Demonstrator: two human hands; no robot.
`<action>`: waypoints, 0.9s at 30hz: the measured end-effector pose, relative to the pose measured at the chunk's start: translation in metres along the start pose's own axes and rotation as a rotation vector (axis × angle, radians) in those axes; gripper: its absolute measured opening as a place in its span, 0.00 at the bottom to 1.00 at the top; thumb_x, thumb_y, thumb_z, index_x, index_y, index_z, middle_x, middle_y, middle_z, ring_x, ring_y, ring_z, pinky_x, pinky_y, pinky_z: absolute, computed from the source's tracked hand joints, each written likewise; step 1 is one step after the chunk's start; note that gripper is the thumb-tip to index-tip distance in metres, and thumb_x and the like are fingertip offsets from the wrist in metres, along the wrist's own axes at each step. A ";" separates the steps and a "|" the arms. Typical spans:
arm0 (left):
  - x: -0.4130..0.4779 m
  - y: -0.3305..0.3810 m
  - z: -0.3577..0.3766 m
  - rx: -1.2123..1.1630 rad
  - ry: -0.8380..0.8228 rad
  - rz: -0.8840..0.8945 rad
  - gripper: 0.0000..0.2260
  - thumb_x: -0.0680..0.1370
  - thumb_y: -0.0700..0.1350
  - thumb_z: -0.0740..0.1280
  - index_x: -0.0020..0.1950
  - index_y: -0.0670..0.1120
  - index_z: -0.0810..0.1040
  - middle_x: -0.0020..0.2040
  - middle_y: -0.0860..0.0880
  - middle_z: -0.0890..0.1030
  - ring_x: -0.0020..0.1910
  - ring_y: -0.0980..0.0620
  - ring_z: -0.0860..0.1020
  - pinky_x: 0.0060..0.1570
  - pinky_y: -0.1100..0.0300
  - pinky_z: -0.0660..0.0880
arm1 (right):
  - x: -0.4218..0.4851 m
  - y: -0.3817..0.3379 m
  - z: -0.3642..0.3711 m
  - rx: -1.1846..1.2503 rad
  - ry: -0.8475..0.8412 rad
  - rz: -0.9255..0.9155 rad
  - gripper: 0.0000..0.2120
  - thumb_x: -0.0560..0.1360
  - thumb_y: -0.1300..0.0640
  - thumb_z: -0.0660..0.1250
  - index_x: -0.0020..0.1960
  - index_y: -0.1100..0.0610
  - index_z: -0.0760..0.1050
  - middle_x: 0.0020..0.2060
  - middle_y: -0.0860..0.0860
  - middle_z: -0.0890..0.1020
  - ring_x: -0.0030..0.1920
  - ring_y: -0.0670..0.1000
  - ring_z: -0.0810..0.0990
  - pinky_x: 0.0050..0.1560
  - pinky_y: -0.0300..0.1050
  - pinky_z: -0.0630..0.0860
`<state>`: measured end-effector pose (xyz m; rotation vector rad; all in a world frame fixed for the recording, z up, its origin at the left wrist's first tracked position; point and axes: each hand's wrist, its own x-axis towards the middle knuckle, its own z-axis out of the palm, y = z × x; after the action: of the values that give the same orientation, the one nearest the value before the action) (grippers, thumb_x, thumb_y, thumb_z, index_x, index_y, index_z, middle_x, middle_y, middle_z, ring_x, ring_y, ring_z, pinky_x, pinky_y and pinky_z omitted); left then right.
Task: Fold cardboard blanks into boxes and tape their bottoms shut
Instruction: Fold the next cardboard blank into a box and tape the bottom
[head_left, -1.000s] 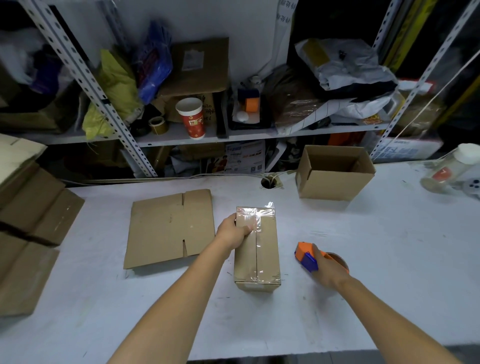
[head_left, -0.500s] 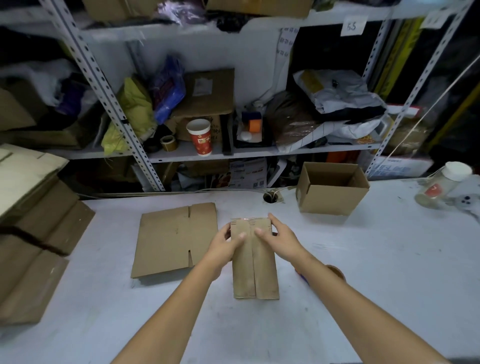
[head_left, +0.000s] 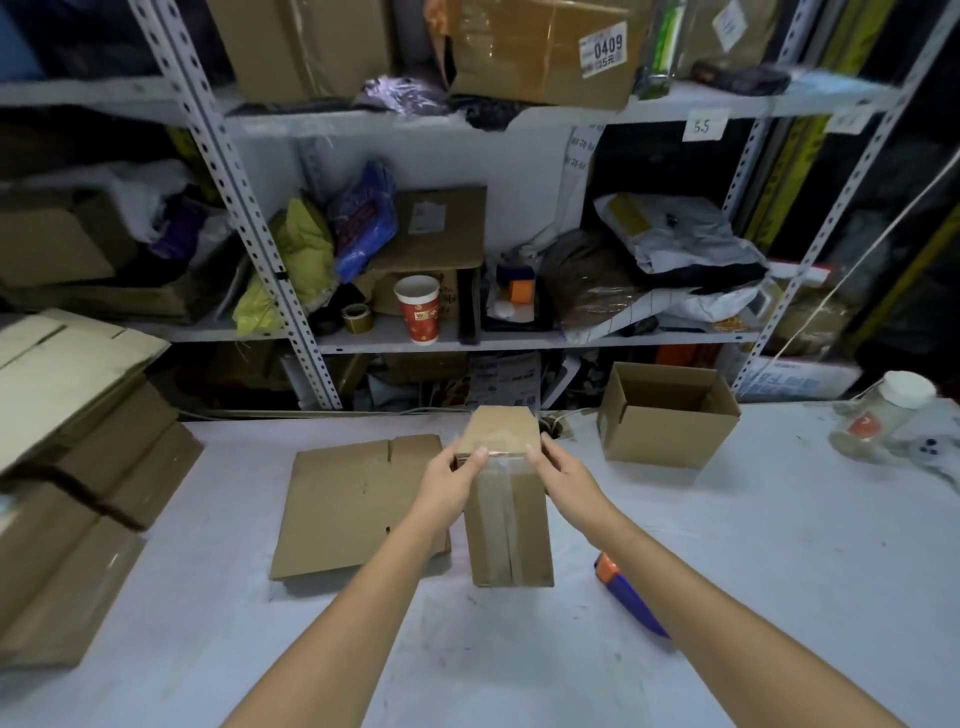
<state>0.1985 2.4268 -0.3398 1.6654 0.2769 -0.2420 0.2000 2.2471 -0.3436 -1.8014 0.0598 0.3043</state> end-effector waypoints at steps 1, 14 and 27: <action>-0.001 0.000 0.002 -0.012 -0.002 0.011 0.17 0.80 0.54 0.67 0.68 0.54 0.76 0.58 0.51 0.83 0.57 0.49 0.81 0.60 0.46 0.78 | 0.000 -0.002 0.000 0.002 0.001 -0.005 0.28 0.81 0.40 0.60 0.79 0.45 0.59 0.72 0.41 0.69 0.72 0.46 0.69 0.72 0.46 0.68; 0.000 0.013 -0.001 0.056 0.076 0.088 0.12 0.79 0.54 0.68 0.62 0.55 0.75 0.56 0.52 0.82 0.56 0.52 0.79 0.61 0.49 0.76 | 0.001 -0.024 -0.006 0.102 -0.051 0.129 0.17 0.84 0.42 0.54 0.72 0.41 0.64 0.62 0.41 0.70 0.66 0.48 0.70 0.63 0.48 0.72; -0.006 0.020 0.013 0.062 0.038 0.156 0.09 0.79 0.49 0.71 0.57 0.59 0.76 0.53 0.58 0.82 0.52 0.61 0.79 0.46 0.64 0.73 | 0.007 -0.028 0.000 -0.016 0.030 0.167 0.23 0.79 0.34 0.57 0.60 0.50 0.77 0.53 0.57 0.83 0.54 0.56 0.83 0.56 0.57 0.80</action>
<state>0.1997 2.4119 -0.3200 1.7449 0.1683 -0.1027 0.2119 2.2551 -0.3189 -1.8210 0.2305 0.3971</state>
